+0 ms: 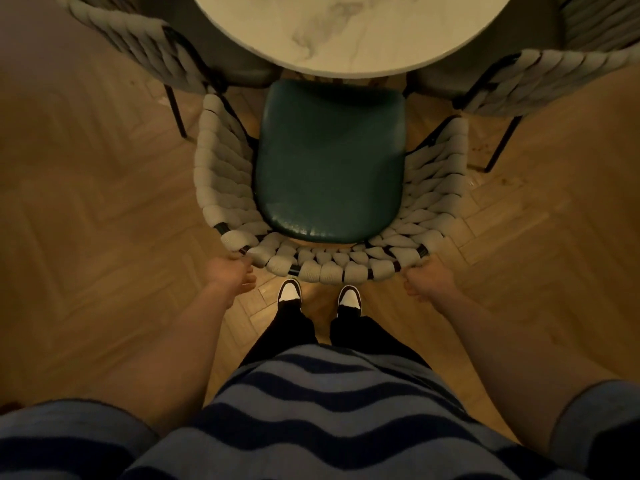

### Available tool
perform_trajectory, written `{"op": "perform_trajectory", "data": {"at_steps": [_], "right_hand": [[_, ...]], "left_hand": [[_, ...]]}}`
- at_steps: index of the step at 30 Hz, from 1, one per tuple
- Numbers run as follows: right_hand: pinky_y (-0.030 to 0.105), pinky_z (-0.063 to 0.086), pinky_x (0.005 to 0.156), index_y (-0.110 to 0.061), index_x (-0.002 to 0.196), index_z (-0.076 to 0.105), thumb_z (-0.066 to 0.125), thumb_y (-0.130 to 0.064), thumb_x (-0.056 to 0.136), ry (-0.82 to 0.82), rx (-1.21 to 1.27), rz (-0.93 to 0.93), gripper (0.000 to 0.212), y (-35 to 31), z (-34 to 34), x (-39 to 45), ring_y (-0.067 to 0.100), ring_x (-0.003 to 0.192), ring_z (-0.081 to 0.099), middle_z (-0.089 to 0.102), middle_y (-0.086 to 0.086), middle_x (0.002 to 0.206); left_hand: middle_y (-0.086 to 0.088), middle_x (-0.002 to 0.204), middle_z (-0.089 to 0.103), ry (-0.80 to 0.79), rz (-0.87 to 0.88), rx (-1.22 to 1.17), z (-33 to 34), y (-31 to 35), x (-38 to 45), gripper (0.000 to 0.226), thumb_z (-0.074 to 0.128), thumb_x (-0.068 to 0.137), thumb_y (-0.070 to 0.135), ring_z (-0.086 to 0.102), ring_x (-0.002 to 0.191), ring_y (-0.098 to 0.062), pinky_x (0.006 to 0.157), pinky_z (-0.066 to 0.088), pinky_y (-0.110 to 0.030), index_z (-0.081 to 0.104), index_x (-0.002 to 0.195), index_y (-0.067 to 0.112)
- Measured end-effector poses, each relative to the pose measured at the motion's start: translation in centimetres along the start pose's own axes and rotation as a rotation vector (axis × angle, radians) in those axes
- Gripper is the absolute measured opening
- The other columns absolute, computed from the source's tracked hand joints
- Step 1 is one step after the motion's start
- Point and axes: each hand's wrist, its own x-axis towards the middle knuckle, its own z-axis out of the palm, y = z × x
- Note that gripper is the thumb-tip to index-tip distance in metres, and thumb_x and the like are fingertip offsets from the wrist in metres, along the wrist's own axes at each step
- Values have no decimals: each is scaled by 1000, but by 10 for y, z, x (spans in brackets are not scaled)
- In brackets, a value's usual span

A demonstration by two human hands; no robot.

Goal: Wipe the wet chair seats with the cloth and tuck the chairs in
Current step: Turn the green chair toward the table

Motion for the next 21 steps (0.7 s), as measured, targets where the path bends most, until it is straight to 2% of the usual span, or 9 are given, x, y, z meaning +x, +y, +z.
{"op": "perform_trajectory", "data": {"at_steps": [2,5,9,10,15,18,21], "right_hand": [[45,61,76,-5,91,70,58,-15,96,-14,-25,-51,16,0,1,-10,33,83,72,74,17,88],[41,59,81,-12,91,69,58,-11,98,-158,-46,-113,13,-8,7,-26,27,90,72,74,14,95],[25,55,66,-14,96,70,61,-17,101,-309,-63,-181,11,-29,22,-38,20,88,72,75,10,98],[24,55,66,-16,97,71,61,-18,101,-337,-71,-188,11,-34,27,-39,18,87,72,76,9,99],[34,59,85,-21,104,69,61,-22,102,-452,-184,-250,8,-73,64,-49,17,96,71,74,2,103],[23,57,73,-15,105,69,61,-18,102,-485,-234,-285,9,-104,95,-58,13,85,70,73,4,99],[19,52,62,-3,111,69,61,-11,101,-503,-297,-313,15,-137,134,-67,12,70,63,72,24,112]], "left_hand": [[-10,84,58,13,91,84,-2,-6,-8,13,56,97,13,57,65,-16,63,52,-29,59,87,6],[-15,91,65,-15,214,242,-5,-15,-18,14,57,96,14,62,72,-20,69,55,-33,62,100,2],[-14,94,65,-80,273,371,-9,-24,-33,14,54,98,16,61,74,-20,64,52,-30,62,103,6],[-14,95,65,-88,269,375,-11,-27,-35,14,53,99,16,61,73,-20,64,51,-30,61,104,6],[-15,94,65,-101,231,356,-38,-43,-33,12,54,98,15,61,71,-21,60,50,-30,62,101,7],[-14,93,64,-85,190,282,-69,-50,-23,12,55,98,16,60,74,-22,58,49,-28,62,101,8],[-13,91,63,-69,163,216,-109,-55,-5,11,55,97,16,60,71,-21,54,48,-26,62,99,8]]}}
